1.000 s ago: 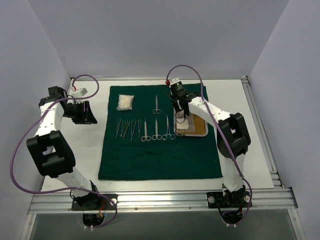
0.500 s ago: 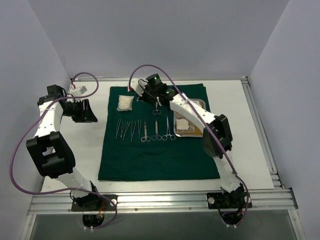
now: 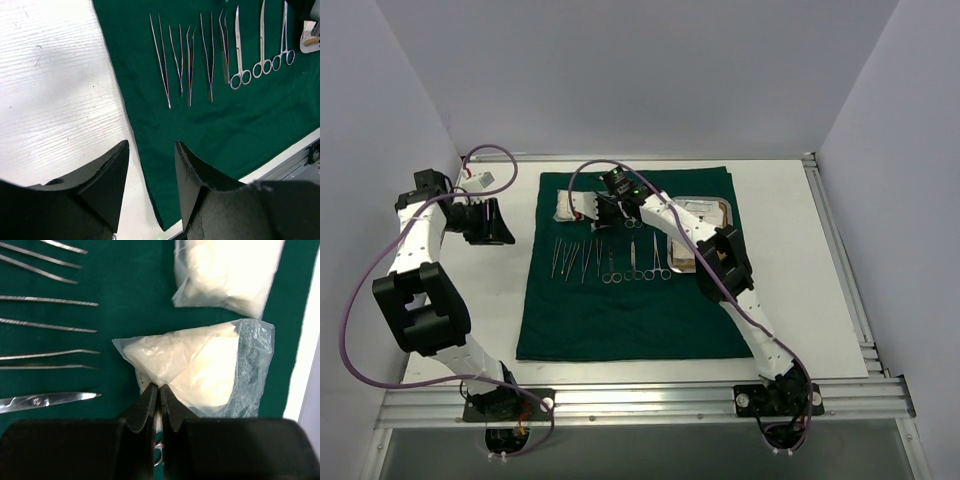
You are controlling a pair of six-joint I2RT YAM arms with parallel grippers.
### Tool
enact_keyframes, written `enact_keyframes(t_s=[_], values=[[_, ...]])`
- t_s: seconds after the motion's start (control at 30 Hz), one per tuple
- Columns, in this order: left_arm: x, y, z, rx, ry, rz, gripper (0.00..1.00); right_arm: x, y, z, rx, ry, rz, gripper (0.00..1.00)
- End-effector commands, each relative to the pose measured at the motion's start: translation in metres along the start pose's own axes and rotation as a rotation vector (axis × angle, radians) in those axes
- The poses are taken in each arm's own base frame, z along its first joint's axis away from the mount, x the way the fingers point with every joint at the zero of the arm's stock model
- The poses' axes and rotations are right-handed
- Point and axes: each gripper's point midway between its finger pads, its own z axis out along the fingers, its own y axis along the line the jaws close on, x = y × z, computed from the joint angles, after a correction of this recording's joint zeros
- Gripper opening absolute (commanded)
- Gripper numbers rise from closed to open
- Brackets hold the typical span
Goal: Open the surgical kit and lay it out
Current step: Place the medical item in the surgical kit.
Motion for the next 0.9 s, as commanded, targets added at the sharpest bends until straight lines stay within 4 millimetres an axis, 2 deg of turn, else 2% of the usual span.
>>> enact_keyframes(t_s=[0.0,0.3,0.47,0.77,0.87], values=[[-0.001,-0.002,-0.001,0.013,-0.004,0.025,0.51,-0.031,-0.031,-0.008,0.091,-0.092,-0.031,0.00],[0.000,0.000,-0.001,0.005,0.000,0.027,0.50,-0.004,-0.028,0.020,0.126,-0.052,0.091,0.00],[0.000,-0.001,-0.002,0.006,-0.002,0.025,0.51,0.007,-0.034,0.029,0.163,-0.030,0.116,0.00],[0.001,0.000,-0.002,0.003,0.002,0.027,0.50,0.014,-0.041,0.032,0.209,-0.022,0.168,0.02],[0.001,0.000,-0.001,0.002,0.003,0.028,0.51,0.015,-0.048,0.026,0.250,-0.017,0.188,0.03]])
